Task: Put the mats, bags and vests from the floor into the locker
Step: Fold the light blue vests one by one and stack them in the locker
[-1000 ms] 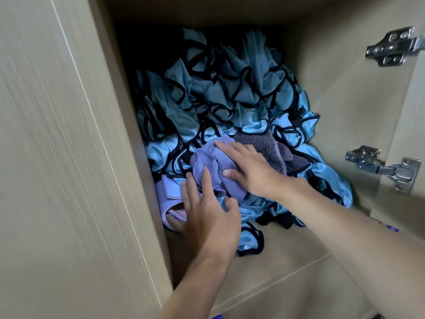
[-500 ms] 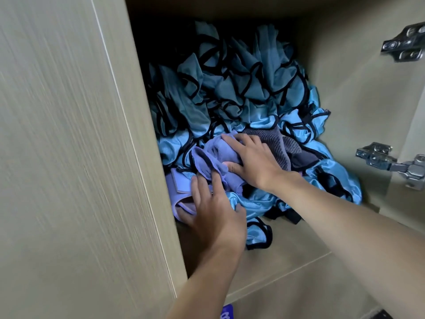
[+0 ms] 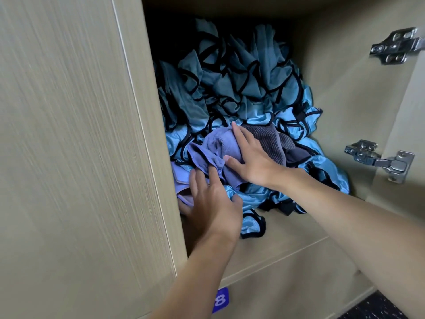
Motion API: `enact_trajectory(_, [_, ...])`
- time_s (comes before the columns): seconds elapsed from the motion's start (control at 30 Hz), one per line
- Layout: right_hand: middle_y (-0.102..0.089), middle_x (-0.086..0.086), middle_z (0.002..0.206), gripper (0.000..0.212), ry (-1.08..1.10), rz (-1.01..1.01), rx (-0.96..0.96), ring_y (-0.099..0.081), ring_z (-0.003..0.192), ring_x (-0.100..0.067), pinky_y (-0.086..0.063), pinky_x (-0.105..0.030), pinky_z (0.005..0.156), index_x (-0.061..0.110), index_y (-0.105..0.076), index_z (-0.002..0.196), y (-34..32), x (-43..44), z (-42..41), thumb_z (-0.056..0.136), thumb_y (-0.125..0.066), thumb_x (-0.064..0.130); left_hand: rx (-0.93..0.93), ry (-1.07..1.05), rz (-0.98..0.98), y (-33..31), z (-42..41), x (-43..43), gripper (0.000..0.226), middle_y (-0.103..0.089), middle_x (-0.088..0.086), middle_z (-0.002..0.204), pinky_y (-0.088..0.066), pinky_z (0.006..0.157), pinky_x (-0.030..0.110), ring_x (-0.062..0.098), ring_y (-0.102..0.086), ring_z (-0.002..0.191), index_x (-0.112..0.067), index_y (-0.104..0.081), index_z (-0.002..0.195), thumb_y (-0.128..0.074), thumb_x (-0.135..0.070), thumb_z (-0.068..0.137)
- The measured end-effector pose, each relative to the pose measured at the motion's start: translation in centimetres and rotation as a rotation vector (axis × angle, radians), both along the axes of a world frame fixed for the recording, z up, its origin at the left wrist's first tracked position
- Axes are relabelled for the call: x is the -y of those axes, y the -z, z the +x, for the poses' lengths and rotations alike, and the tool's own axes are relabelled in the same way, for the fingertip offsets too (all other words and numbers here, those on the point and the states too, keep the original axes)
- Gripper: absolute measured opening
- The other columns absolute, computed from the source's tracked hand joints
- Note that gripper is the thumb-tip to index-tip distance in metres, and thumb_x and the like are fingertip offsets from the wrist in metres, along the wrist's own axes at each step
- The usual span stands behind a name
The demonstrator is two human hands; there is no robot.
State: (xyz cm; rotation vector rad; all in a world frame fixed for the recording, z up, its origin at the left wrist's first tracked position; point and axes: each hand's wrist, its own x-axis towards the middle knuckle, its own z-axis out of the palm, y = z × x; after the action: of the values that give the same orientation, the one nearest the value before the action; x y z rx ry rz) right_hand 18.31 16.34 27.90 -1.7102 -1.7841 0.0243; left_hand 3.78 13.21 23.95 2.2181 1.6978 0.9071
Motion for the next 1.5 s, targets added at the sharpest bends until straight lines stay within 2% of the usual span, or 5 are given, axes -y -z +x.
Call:
enact_trajectory(0.47, [0.006, 0.008, 0.162, 0.089, 0.093, -0.045, 0.07, -0.004, 0.15, -0.024, -0.019, -0.049, 0.119, 0.037, 0.01, 0.153, -0.6, 6.3, -1.1, 0.093, -0.055, 0.047, 0.157, 0.076, 0.045, -1.1, -2.5, 4.6, 0.086, 0.007, 0.008, 0.164, -0.012, 0.119, 0.044, 0.023, 0.007, 0.152, -0.018, -0.006, 0.155, -0.061, -0.038, 0.092])
enact_trajectory(0.87, [-0.022, -0.002, 0.151, 0.074, 0.241, -0.133, 0.021, -0.028, 0.137, -0.025, -0.029, -0.041, 0.112, 0.028, -0.018, 0.153, 3.8, 21.0, 0.2, 0.093, -0.059, 0.04, 0.272, 0.53, -0.056, -0.2, -0.7, 10.9, 0.042, -0.063, 0.011, 0.114, -0.046, 0.096, 0.039, 0.029, -0.059, 0.108, -0.01, -0.06, 0.121, -0.072, -0.021, 0.082])
enact_trajectory(1.2, [-0.038, -0.015, 0.14, 0.06, 0.589, -0.335, -0.173, -0.047, 0.123, -0.028, -0.031, -0.017, 0.094, 0.013, -0.031, 0.148, 15.0, 45.7, 5.3, 0.096, -0.059, 0.024, -0.085, 1.018, -0.304, 10.8, 9.0, 26.0, 0.027, -0.062, -0.002, 0.102, -0.048, 0.09, 0.033, 0.019, -0.06, 0.096, -0.025, -0.057, 0.106, -0.073, -0.026, 0.084])
enact_trajectory(1.33, [-0.045, -0.012, 0.135, 0.056, 0.767, -0.429, -0.293, -0.048, 0.122, -0.028, -0.039, -0.034, 0.103, 0.013, -0.037, 0.145, 21.7, 56.2, 6.6, 0.095, -0.058, 0.024, -0.172, 1.202, -0.384, 17.7, 13.4, 35.0, 0.027, -0.062, 0.0, 0.096, -0.05, 0.091, 0.038, 0.022, -0.062, 0.092, -0.019, -0.061, 0.106, -0.075, -0.024, 0.083])
enact_trajectory(1.5, [-0.058, -0.011, 0.123, 0.048, 1.011, -0.531, -0.481, -0.056, 0.112, -0.027, -0.039, -0.027, 0.089, 0.011, -0.046, 0.138, 30.1, 68.2, 6.2, 0.094, -0.06, 0.023, -0.349, 1.398, -0.527, 25.6, 16.3, 46.6, 0.023, -0.063, -0.013, 0.091, -0.054, 0.083, 0.038, 0.018, -0.065, 0.086, -0.031, -0.058, 0.103, -0.068, -0.038, 0.084])
